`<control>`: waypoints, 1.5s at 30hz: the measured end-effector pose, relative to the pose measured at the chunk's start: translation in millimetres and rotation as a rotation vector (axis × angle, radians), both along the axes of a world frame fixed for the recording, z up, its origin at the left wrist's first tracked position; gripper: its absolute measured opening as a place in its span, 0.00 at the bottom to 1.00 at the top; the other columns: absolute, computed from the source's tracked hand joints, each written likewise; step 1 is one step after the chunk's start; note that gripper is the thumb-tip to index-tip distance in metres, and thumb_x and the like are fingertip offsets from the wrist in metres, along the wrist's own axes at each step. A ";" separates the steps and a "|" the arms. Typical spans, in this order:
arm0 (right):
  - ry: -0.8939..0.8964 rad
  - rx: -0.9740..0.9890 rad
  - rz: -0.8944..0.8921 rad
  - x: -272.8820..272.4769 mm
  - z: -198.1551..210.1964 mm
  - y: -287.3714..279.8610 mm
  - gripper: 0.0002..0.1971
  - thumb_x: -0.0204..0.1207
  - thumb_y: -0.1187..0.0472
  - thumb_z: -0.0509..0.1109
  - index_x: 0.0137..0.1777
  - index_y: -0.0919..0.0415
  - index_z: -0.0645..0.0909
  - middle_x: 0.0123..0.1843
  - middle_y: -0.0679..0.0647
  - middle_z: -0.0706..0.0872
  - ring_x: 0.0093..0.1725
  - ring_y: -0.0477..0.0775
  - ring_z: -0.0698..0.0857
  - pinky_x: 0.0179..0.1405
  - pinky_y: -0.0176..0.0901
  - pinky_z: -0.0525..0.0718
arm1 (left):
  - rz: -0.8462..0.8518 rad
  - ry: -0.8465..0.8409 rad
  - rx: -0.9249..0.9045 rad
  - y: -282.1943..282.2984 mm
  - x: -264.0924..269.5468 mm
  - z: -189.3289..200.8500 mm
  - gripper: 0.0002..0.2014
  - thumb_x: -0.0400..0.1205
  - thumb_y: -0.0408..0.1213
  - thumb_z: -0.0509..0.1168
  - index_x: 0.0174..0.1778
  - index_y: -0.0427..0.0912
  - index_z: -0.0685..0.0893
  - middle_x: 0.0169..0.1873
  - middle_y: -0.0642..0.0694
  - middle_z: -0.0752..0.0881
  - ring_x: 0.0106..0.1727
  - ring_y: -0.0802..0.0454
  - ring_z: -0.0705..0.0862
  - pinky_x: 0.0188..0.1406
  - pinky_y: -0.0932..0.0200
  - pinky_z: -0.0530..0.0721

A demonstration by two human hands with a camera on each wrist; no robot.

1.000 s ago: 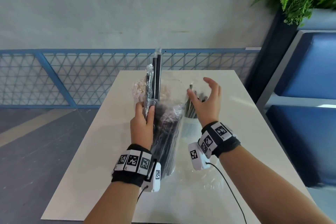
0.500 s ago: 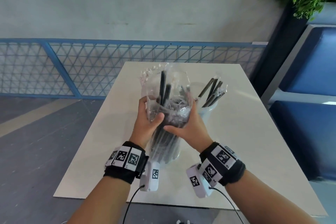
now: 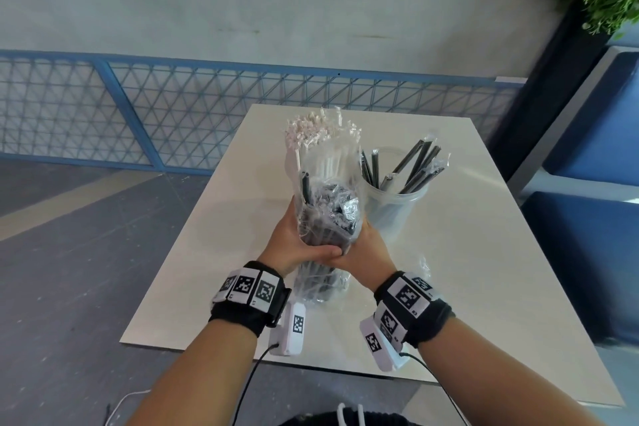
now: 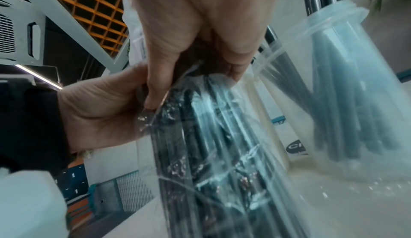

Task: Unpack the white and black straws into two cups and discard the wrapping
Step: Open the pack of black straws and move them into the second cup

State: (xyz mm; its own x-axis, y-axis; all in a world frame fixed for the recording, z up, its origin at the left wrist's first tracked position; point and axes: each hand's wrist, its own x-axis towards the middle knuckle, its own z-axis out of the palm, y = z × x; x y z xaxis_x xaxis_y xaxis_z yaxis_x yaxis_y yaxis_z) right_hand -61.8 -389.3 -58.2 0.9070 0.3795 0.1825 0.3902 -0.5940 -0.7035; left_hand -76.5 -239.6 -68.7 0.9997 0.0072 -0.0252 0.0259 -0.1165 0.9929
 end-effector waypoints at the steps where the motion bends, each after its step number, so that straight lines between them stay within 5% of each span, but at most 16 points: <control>1: 0.004 -0.050 0.008 -0.5 -1.5 1.1 0.47 0.62 0.52 0.81 0.77 0.68 0.62 0.73 0.63 0.73 0.70 0.57 0.75 0.70 0.45 0.74 | -0.002 0.009 0.007 0.6 -0.7 -3.2 0.52 0.49 0.44 0.86 0.70 0.44 0.71 0.60 0.44 0.86 0.62 0.48 0.84 0.65 0.39 0.80; 12: 0.225 -0.189 -0.016 4.0 -35.8 2.6 0.44 0.64 0.51 0.78 0.77 0.63 0.63 0.68 0.59 0.77 0.64 0.54 0.79 0.62 0.31 0.72 | -0.013 0.133 0.003 3.1 -7.2 -40.0 0.49 0.48 0.42 0.84 0.67 0.39 0.74 0.56 0.46 0.87 0.59 0.52 0.86 0.62 0.48 0.84; 15: 0.251 -0.225 0.001 4.8 -47.6 1.6 0.48 0.60 0.41 0.76 0.78 0.60 0.63 0.71 0.56 0.76 0.67 0.51 0.76 0.59 0.22 0.62 | -0.055 0.135 0.025 2.4 -8.0 -42.5 0.48 0.52 0.35 0.85 0.69 0.40 0.72 0.57 0.46 0.86 0.62 0.48 0.84 0.60 0.55 0.85; 19: 0.316 -0.167 -0.034 5.0 -63.4 -4.8 0.44 0.57 0.47 0.83 0.73 0.59 0.70 0.64 0.52 0.81 0.61 0.46 0.80 0.55 0.25 0.71 | -0.055 0.015 0.021 1.5 -9.4 -25.7 0.52 0.53 0.37 0.83 0.68 0.60 0.60 0.62 0.56 0.80 0.65 0.56 0.81 0.63 0.60 0.81; 22: 0.326 -0.096 -0.027 6.2 -65.3 -7.2 0.43 0.55 0.51 0.85 0.70 0.59 0.72 0.63 0.52 0.82 0.56 0.42 0.78 0.60 0.32 0.75 | -0.010 -0.159 0.008 0.9 -5.0 -3.7 0.61 0.55 0.37 0.83 0.74 0.67 0.47 0.72 0.51 0.71 0.71 0.62 0.74 0.69 0.66 0.75; 26: 0.271 -0.026 0.057 6.4 -48.7 -14.0 0.53 0.56 0.48 0.84 0.79 0.58 0.59 0.75 0.53 0.70 0.73 0.50 0.72 0.69 0.34 0.68 | -0.021 -0.247 0.137 0.6 -1.0 9.5 0.54 0.59 0.32 0.83 0.76 0.52 0.58 0.67 0.51 0.76 0.66 0.73 0.74 0.65 0.78 0.70; 29: 0.127 0.202 0.010 -1.5 -24.0 -22.8 0.57 0.56 0.39 0.78 0.80 0.48 0.48 0.77 0.43 0.59 0.75 0.42 0.65 0.73 0.38 0.68 | 0.000 -0.246 0.146 3.8 -1.6 10.6 0.49 0.59 0.31 0.82 0.71 0.54 0.61 0.61 0.60 0.78 0.60 0.79 0.76 0.58 0.82 0.71; 33: -0.087 0.358 -0.058 -6.6 -2.0 -24.5 0.43 0.64 0.39 0.74 0.76 0.51 0.61 0.71 0.43 0.70 0.69 0.38 0.73 0.66 0.31 0.75 | -0.005 -0.203 0.145 1.3 -2.2 8.7 0.44 0.59 0.31 0.83 0.67 0.53 0.66 0.56 0.60 0.81 0.56 0.76 0.80 0.52 0.80 0.76; 38: 0.045 0.268 -0.095 -1.3 0.9 -18.4 0.40 0.64 0.47 0.78 0.74 0.57 0.68 0.65 0.46 0.77 0.64 0.46 0.78 0.65 0.47 0.80 | -0.026 -0.140 0.132 0.2 0.5 5.2 0.37 0.62 0.30 0.81 0.59 0.61 0.70 0.53 0.62 0.83 0.52 0.74 0.83 0.51 0.76 0.80; 45: 0.168 0.349 -0.128 4.6 2.4 -21.8 0.32 0.65 0.56 0.80 0.68 0.58 0.73 0.61 0.51 0.84 0.60 0.49 0.84 0.64 0.46 0.81 | -0.004 -0.111 0.048 -7.3 6.0 9.7 0.33 0.64 0.25 0.79 0.57 0.57 0.74 0.51 0.59 0.85 0.49 0.71 0.86 0.49 0.72 0.83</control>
State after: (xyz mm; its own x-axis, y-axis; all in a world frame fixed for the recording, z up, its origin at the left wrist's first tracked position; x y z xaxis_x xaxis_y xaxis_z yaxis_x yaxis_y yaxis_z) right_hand -57.1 -411.1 -55.8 0.9710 0.2034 0.1259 0.1913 -0.3443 -0.9192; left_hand -70.6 -246.9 -59.0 0.9963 0.0014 0.0859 -0.0845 -0.1637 0.9829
